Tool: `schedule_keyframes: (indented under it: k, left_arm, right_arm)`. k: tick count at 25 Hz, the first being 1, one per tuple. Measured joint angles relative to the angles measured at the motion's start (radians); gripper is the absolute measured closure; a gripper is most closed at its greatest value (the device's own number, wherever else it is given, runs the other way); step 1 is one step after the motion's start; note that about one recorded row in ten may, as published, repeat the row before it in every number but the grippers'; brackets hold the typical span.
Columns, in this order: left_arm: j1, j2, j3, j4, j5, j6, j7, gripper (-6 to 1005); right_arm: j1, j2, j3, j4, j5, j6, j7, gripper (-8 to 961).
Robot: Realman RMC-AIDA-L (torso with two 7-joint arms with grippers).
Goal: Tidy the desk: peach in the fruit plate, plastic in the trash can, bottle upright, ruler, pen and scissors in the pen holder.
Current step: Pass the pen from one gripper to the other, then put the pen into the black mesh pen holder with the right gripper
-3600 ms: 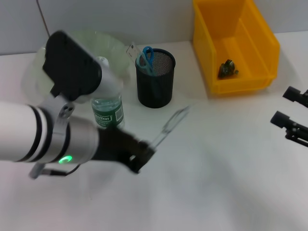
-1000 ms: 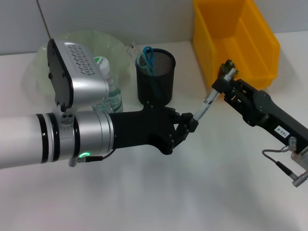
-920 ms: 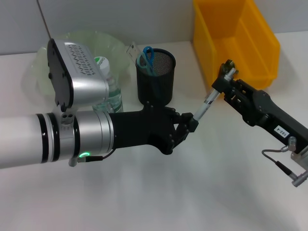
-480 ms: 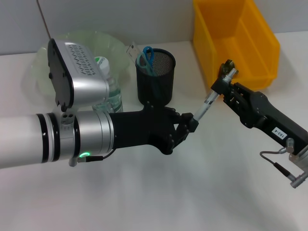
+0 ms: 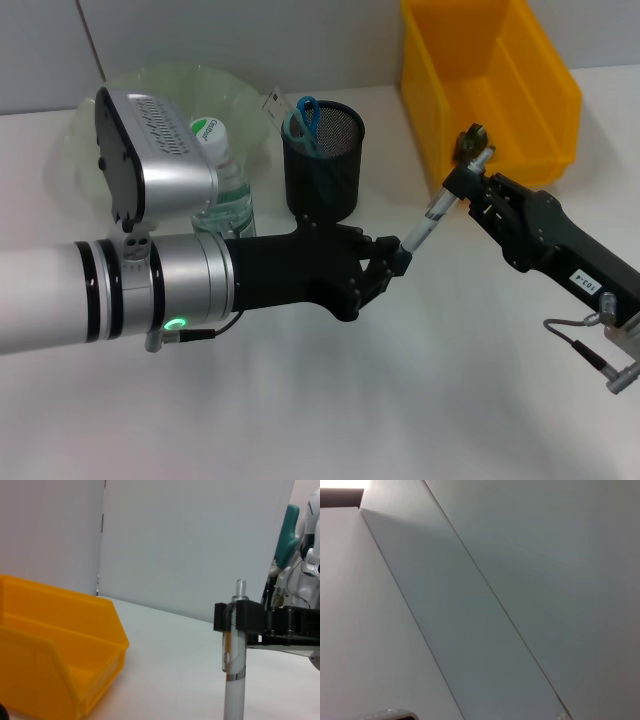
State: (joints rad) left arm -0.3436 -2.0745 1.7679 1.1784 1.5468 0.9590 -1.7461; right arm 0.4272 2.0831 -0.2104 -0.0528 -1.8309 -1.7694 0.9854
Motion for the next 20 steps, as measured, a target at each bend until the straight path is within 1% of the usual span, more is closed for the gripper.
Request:
schedule_keyframes:
  k: [4,9,14,20]
  left_arm:
    - [0.000,0.001,0.003,-0.008,-0.022,0.005,0.027,842]
    - [0.000,0.002,0.004,-0.007,-0.026,0.015,0.033,610]
    - [0.000,0.002,0.003,-0.007,-0.031,0.028,0.044,403]
    - [0.001,0.003,0.001,-0.004,-0.038,0.031,0.045,386]
  right_arm:
    - [-0.001,0.000,0.003,0.001,0.005,-0.003,-0.001,815]
    - [-0.003,0.000,0.008,0.001,0.008,-0.001,-0.002,814]
    - [-0.004,0.000,0.008,0.002,0.010,-0.001,-0.002,816]
    - [-0.006,0.000,0.009,0.002,0.010,-0.003,-0.003,816]
